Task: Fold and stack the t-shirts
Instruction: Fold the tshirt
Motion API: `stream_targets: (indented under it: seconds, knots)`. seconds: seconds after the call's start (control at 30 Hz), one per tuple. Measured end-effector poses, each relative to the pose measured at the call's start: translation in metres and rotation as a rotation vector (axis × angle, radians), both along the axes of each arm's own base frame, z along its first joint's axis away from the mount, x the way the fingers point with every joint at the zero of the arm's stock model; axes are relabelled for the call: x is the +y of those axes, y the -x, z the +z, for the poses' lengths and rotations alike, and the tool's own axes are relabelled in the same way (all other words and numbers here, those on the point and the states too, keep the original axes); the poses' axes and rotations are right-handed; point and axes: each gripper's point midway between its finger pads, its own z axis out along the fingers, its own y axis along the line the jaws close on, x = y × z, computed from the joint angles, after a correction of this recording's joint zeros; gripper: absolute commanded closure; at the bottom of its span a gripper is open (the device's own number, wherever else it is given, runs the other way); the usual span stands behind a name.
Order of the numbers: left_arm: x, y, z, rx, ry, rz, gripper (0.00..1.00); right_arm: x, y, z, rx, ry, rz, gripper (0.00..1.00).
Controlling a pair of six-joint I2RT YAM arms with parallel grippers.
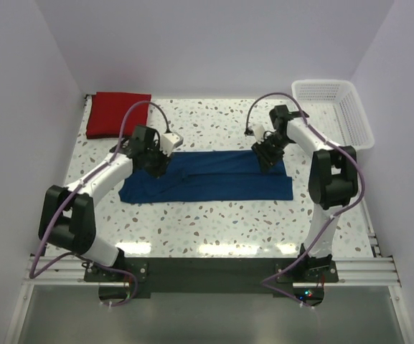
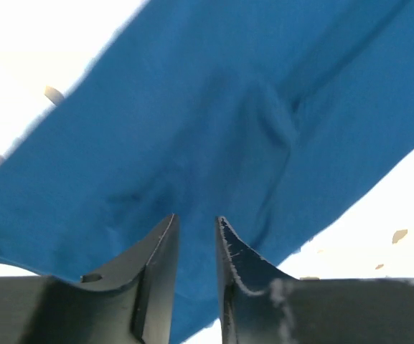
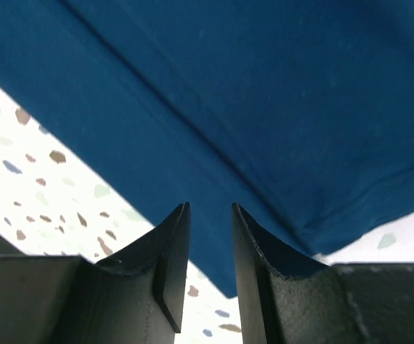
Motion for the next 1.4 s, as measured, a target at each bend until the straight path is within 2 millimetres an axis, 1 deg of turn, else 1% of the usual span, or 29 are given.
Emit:
stream_targets:
  seconds: [0.1, 0.17, 0.23, 0.3, 0.43, 0.5, 0.57, 0.63, 0.7, 0.8, 0.87, 0.93, 0.97, 1.03, 1.1, 1.13, 1.17, 1.2, 1.3, 1.33, 1.4]
  knots:
    - [0.01, 0.02, -0.03, 0.096, -0.043, 0.017, 0.73, 0.011, -0.012, -0.008, -0.016, 0.006, 0.019, 0.66]
    - [0.019, 0.027, -0.048, 0.151, -0.072, 0.037, 0.73, 0.017, -0.016, -0.019, -0.016, 0.023, 0.032, 0.66]
    - [0.026, 0.031, -0.063, 0.192, -0.097, 0.055, 0.73, 0.019, -0.017, -0.033, -0.003, 0.05, 0.044, 0.66]
    - [0.032, 0.035, -0.072, 0.22, -0.117, 0.069, 0.73, 0.02, -0.017, -0.047, 0.012, 0.075, 0.053, 0.67]
    - [0.039, 0.039, -0.085, 0.251, -0.149, 0.082, 0.73, 0.017, -0.016, -0.05, -0.003, 0.092, 0.056, 0.67]
    - [0.039, 0.038, -0.087, 0.248, -0.152, 0.084, 0.73, 0.013, -0.009, -0.05, -0.018, 0.105, 0.066, 0.67]
    - [0.039, 0.037, -0.088, 0.251, -0.152, 0.083, 0.73, 0.006, 0.002, -0.051, -0.027, 0.12, 0.083, 0.67]
    - [0.037, 0.033, -0.089, 0.255, -0.148, 0.08, 0.73, -0.001, 0.023, -0.051, -0.014, 0.135, 0.102, 0.67]
    - [0.032, 0.025, -0.089, 0.261, -0.141, 0.072, 0.73, -0.009, 0.05, -0.051, 0.017, 0.143, 0.125, 0.67]
    - [0.017, 0.001, -0.088, 0.252, -0.134, 0.043, 0.72, -0.016, 0.095, -0.05, 0.096, 0.147, 0.178, 0.67]
    - [0.004, -0.024, -0.088, 0.247, -0.144, 0.009, 0.71, -0.018, 0.128, -0.05, 0.182, 0.14, 0.22, 0.67]
    - [-0.012, -0.06, -0.086, 0.216, -0.145, -0.02, 0.71, -0.016, 0.154, -0.046, 0.271, 0.114, 0.254, 0.67]
    - [-0.022, -0.083, -0.084, 0.189, -0.138, -0.03, 0.7, -0.014, 0.163, -0.043, 0.303, 0.094, 0.268, 0.67]
    - [-0.039, -0.125, -0.08, 0.118, -0.116, -0.051, 0.68, -0.006, 0.171, -0.034, 0.342, 0.044, 0.283, 0.67]
    - [-0.05, -0.158, -0.076, 0.059, -0.089, -0.059, 0.67, 0.003, 0.172, -0.022, 0.36, -0.012, 0.287, 0.67]
    - [-0.053, -0.171, -0.073, 0.035, -0.077, -0.059, 0.66, 0.01, 0.169, -0.012, 0.361, -0.044, 0.286, 0.67]
    - [-0.055, -0.18, -0.069, 0.013, -0.069, -0.059, 0.63, 0.014, 0.164, -0.006, 0.352, -0.064, 0.284, 0.67]
    - [-0.056, -0.189, -0.062, -0.015, -0.057, -0.057, 0.62, 0.02, 0.157, 0.003, 0.33, -0.085, 0.283, 0.67]
    - [-0.058, -0.206, -0.033, -0.097, -0.021, -0.052, 0.58, 0.028, 0.127, 0.026, 0.22, -0.117, 0.275, 0.67]
    - [-0.058, -0.207, -0.022, -0.116, -0.008, -0.053, 0.58, 0.027, 0.12, 0.031, 0.188, -0.114, 0.267, 0.68]
    - [-0.06, -0.203, -0.005, -0.143, 0.016, -0.056, 0.58, 0.021, 0.109, 0.033, 0.138, -0.083, 0.256, 0.68]
